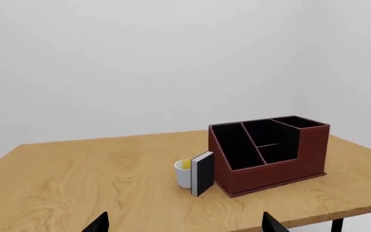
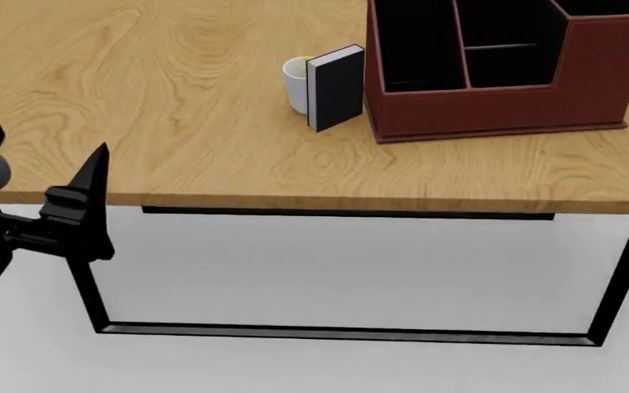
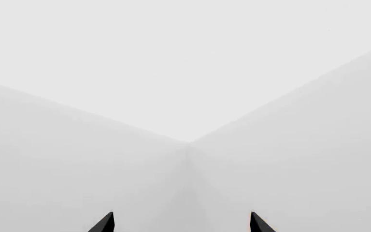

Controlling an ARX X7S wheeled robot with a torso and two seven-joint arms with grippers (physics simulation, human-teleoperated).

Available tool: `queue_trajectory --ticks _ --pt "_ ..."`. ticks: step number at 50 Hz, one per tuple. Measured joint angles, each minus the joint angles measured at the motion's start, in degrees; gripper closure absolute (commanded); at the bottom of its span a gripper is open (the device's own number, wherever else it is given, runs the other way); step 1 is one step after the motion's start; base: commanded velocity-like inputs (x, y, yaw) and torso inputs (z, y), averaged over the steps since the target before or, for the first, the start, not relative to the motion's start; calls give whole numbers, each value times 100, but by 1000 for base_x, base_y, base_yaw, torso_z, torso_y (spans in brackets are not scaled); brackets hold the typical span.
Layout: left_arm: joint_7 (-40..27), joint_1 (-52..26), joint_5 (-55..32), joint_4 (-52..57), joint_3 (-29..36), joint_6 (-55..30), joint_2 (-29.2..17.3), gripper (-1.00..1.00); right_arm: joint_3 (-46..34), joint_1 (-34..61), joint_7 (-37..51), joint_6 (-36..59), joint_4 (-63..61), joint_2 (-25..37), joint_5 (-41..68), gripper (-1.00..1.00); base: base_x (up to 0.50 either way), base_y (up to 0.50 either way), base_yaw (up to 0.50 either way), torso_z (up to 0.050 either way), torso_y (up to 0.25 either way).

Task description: Pick up the book and place it in the back compartment of the caddy.

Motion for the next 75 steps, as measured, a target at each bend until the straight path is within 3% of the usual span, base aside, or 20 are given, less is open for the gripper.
queue_trajectory --ticks 15,44,75 --pt "-42 -163 -136 37 0 -212 -28 -100 -268 69 195 -275 -5 271 105 -100 22 0 0 0 0" --pt "-65 -210 -186 -11 53 -193 -37 -100 -671 88 109 -588 18 386 -43 -100 223 -142 0 0 0" --pt "-88 -173 -304 9 -4 -155 -87 -100 -1447 131 215 -1410 47 978 -192 -100 281 -165 0 0 0"
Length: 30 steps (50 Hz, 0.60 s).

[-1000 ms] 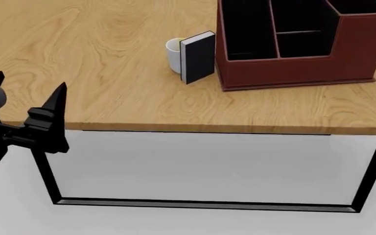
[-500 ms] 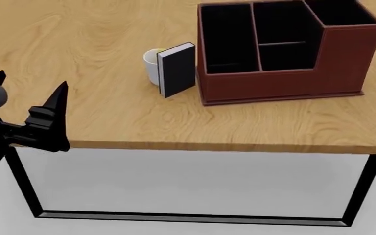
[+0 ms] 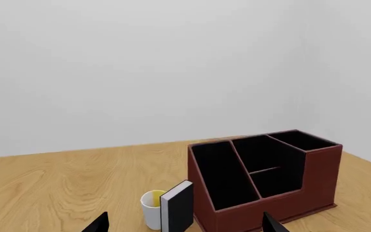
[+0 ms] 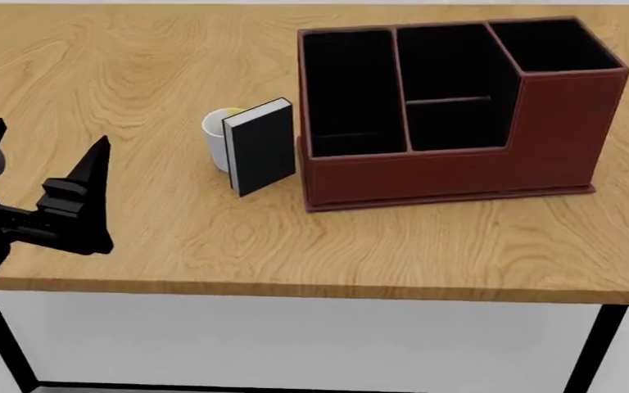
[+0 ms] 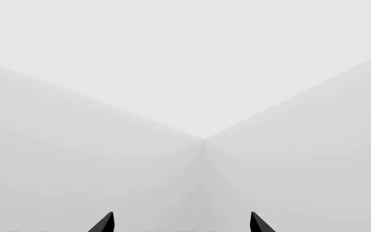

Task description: Pick up the book and place it in the back compartment of the caddy.

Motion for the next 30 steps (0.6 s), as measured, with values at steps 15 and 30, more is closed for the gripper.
queue_trajectory --ticks 15,30 --pt "-13 -4 -32 -16 2 15 -19 -100 -264 -64 -19 -278 17 168 -120 -100 373 -39 0 0 1" --pt "-2 -12 -50 -56 11 73 -32 -100 -420 -65 -34 -397 27 200 -202 -100 379 -30 0 0 1"
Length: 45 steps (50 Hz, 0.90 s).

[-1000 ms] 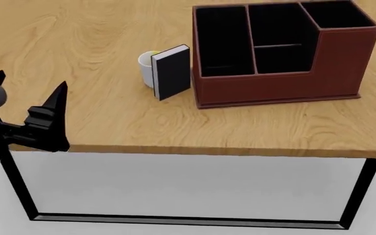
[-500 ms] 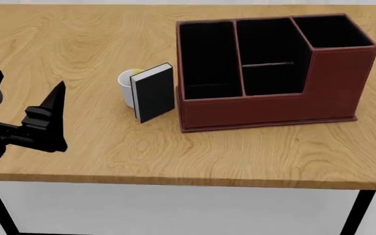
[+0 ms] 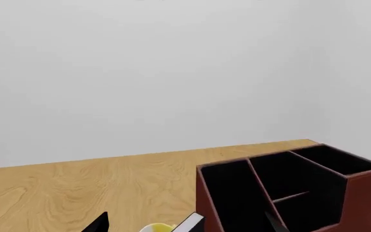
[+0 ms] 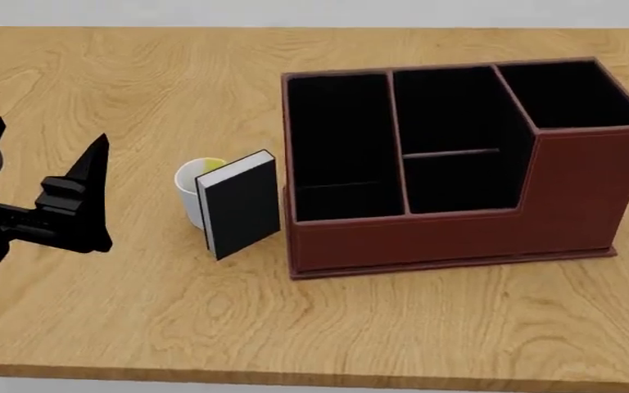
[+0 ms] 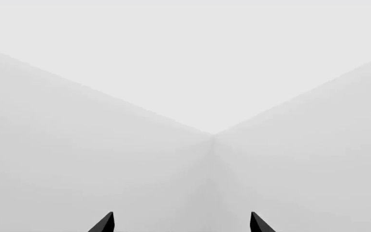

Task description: Pick up the book and place it in the back compartment of the caddy.

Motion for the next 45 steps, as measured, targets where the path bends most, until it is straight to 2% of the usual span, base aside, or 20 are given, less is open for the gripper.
queue_trajectory --ticks 45 --pt "-6 -7 -121 117 38 55 -76 -100 206 357 -58 559 -82 -391 230 -100 378 -31 0 0 1"
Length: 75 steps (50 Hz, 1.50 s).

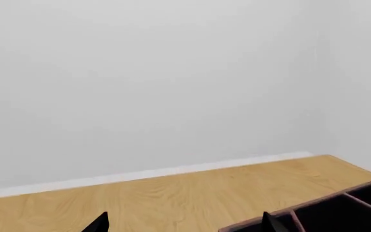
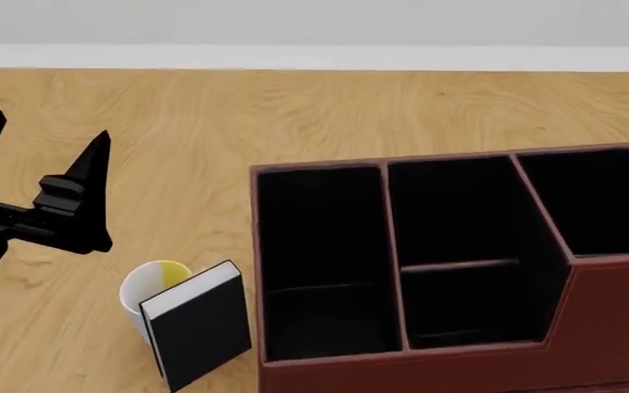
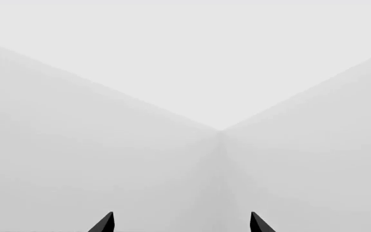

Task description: Pick up the book and place it in the back compartment of the caddy.

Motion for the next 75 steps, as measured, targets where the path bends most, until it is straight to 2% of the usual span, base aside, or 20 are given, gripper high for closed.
queue_trajectory --ticks 16,45,58,75 --pt "-5 27 -44 8 -16 32 -24 -100 -153 66 56 -42 4 100 14 -100 377 -23 0 0 1" --pt "-20 56 -105 24 -24 71 -85 -100 -72 230 95 206 -14 -12 214 -100 -1 0 0 0 0" --pt "-26 92 -134 22 -44 107 -109 -100 -346 280 122 -119 5 190 168 -100 0 0 0 0 0" --pt "-31 108 -148 -19 -42 157 -127 -100 -666 287 120 -441 31 347 48 -100 0 0 -210 0 0"
